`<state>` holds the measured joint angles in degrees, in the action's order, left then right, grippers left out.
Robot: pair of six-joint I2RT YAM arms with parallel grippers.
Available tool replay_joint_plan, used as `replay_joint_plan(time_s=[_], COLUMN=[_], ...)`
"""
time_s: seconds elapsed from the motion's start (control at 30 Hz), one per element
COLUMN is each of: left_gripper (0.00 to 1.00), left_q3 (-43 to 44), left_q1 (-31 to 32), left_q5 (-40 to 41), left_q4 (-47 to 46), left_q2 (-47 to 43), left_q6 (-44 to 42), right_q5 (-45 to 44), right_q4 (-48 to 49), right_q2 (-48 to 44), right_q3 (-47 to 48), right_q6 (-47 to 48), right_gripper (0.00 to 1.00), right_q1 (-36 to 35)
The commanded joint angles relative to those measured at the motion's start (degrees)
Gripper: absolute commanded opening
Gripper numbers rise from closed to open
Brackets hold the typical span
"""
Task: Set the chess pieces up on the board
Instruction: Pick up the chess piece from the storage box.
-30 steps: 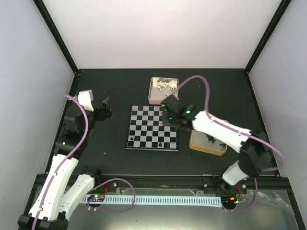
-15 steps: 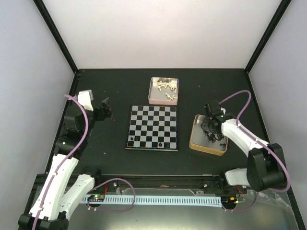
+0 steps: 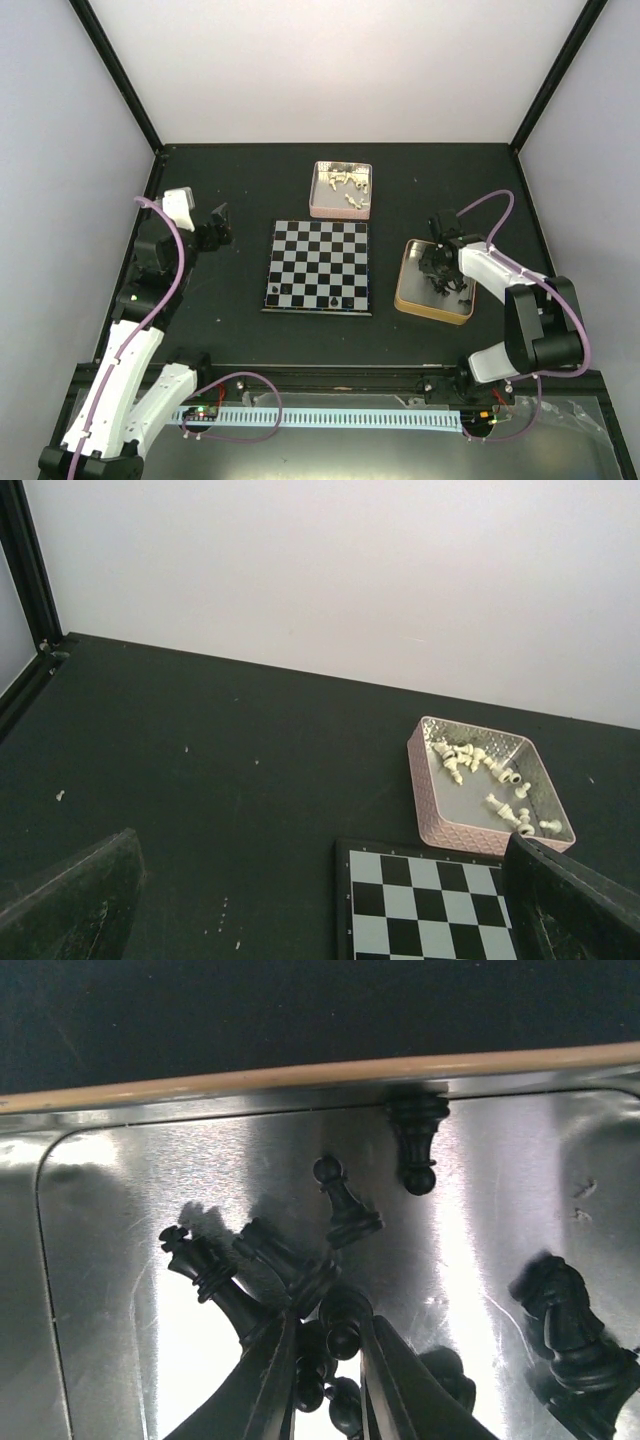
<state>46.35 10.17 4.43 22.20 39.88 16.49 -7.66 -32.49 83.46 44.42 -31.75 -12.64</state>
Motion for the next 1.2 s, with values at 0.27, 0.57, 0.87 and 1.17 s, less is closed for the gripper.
replay_joint_plan(time_s=[0.27,0.57,0.87,1.17], left_gripper=[0.99,0.99,0.99,0.99], left_q3=[0.04,0.01,0.01,-0.06], left_q1=[-0.57,-0.65,-0.66,-0.67], left_q5=[-0.16,-0.30,-0.57,-0.89], left_q4=[-1.29,-1.38,-1.37,-1.45], left_q2=[-0.06,-0.11,-0.18,-0.24], left_q6=[-0.54,-0.55,-0.50,-0.48], right_q5=[1.19,0.95,1.63,9.21], right_q4=[0.45,-1.37,-6.70,-10.19], right_q2=[2.64,2.25,-4.16,-11.09], right_q3=[0.84,1.06,4.63,9.29], right_q6=[1.29,1.67,1.66,3.02], right_gripper=[0.13,0.13,0.01,0.01], right_q1=[0.34,0.34,0.25,-0.28])
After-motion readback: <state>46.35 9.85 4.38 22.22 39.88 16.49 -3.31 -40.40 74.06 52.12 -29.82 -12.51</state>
